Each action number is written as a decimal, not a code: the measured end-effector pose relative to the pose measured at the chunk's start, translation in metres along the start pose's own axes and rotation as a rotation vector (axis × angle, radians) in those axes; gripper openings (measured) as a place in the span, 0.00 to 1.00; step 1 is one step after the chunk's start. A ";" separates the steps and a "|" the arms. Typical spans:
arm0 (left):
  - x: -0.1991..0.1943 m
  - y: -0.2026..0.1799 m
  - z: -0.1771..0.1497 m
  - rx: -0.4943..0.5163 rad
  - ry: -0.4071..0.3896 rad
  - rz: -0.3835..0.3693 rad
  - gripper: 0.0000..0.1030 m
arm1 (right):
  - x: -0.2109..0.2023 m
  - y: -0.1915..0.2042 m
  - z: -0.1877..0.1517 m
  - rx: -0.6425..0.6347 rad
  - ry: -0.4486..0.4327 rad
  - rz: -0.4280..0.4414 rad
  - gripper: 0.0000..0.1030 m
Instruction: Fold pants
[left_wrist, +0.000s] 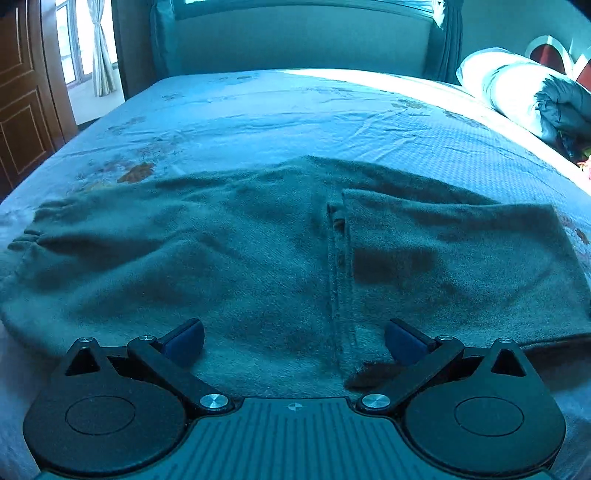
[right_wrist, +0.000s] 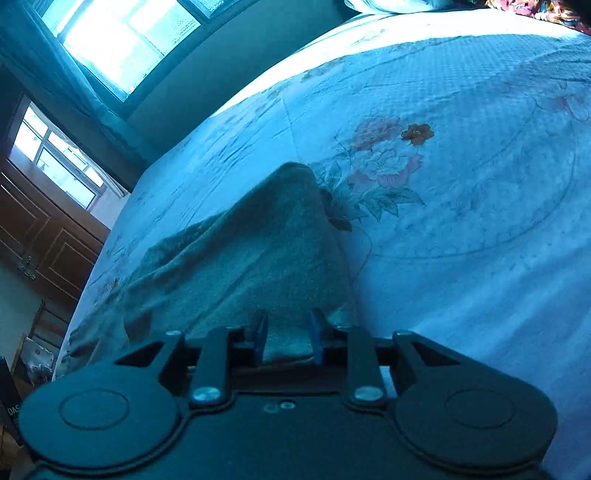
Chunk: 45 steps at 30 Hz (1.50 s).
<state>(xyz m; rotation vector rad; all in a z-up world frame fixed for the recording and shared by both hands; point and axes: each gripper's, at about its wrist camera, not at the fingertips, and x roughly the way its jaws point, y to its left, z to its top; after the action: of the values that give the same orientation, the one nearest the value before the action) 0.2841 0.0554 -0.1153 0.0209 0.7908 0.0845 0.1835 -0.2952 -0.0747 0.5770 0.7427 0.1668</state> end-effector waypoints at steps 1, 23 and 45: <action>-0.004 0.005 0.002 0.005 -0.022 0.031 1.00 | -0.003 0.005 0.005 -0.018 -0.028 0.016 0.26; 0.006 0.274 -0.054 -0.590 0.006 0.004 1.00 | 0.019 0.070 0.014 -0.224 -0.103 -0.029 0.40; 0.035 0.299 0.005 -0.573 -0.152 -0.162 0.40 | 0.042 0.142 -0.048 -0.390 0.008 0.054 0.44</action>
<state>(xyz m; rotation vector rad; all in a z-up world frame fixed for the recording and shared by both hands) 0.2920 0.3562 -0.1214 -0.5724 0.5919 0.1513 0.1899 -0.1414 -0.0496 0.2248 0.6797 0.3550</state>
